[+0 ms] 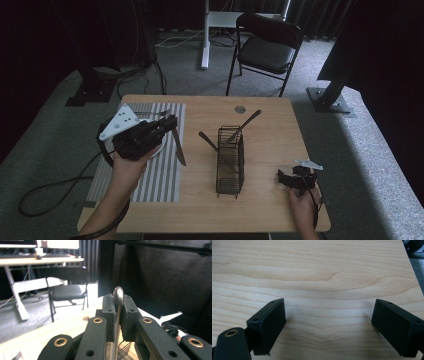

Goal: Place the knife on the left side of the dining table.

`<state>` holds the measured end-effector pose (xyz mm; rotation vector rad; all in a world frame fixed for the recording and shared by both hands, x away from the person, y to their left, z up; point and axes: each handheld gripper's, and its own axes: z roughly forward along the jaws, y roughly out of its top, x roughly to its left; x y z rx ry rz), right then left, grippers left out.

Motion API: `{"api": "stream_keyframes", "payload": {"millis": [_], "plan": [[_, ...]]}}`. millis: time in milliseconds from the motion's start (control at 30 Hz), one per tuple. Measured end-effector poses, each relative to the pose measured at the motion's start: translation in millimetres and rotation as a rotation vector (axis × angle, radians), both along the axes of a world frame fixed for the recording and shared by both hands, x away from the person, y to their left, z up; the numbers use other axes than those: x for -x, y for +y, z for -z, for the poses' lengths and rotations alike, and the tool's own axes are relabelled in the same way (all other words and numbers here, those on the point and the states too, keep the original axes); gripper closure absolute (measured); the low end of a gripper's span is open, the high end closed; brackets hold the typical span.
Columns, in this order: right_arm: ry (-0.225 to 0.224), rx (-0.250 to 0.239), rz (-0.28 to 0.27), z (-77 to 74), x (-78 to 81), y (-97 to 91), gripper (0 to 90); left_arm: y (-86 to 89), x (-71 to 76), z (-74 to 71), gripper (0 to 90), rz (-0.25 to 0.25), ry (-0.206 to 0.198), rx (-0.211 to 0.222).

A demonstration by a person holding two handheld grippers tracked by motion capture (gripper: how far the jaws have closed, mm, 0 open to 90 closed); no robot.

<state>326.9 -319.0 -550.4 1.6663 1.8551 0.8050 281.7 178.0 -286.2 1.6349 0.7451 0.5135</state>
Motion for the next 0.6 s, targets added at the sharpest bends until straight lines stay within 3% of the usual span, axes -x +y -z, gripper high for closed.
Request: {"api": "stream_keyframes", "payload": {"millis": [167, 367, 600], "plan": [[0.000, 0.000, 0.000, 0.0, 0.0, 0.0, 11.5, 11.0, -12.7, 29.0, 83.8, -0.082, 0.048, -0.011], [-0.002, 0.001, -0.001, 0.1, -0.1, -0.1, 11.5, 22.4, -25.3, 58.6, 83.8, -0.129, 0.108, 0.002], [-0.001, 0.000, 0.000, 0.0, 0.0, 0.0, 11.5, 27.8, -36.8, 85.1, 83.8, -0.187, 0.148, 0.023]]}}
